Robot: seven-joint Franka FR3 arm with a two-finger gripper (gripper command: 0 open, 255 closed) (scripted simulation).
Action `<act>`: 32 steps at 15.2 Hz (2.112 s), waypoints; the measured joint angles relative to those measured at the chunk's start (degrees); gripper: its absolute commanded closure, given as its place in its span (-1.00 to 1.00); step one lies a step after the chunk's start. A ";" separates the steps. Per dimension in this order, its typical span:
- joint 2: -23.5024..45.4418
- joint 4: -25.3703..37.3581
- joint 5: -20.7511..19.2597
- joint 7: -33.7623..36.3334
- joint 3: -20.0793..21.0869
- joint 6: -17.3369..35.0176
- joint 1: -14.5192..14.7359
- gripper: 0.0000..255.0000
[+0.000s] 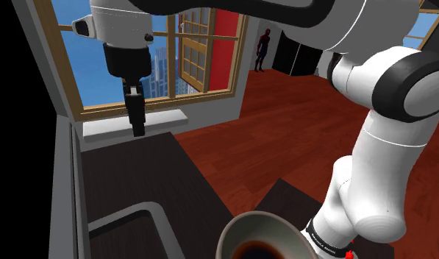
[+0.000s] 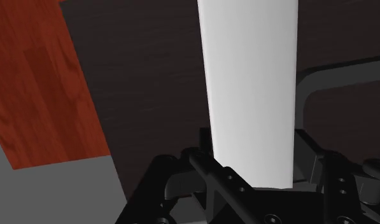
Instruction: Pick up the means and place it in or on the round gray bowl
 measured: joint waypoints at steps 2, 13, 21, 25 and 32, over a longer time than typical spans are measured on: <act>-5.15 -6.67 1.36 0.86 0.47 1.71 0.14 1.00; -25.59 -28.58 7.92 6.41 3.42 4.30 3.50 1.00; -37.07 -37.36 13.00 12.37 6.86 2.75 7.47 1.00; -42.41 -40.36 15.89 15.97 8.89 1.14 9.80 1.00; -45.27 -46.80 17.58 16.57 10.09 4.95 10.98 1.00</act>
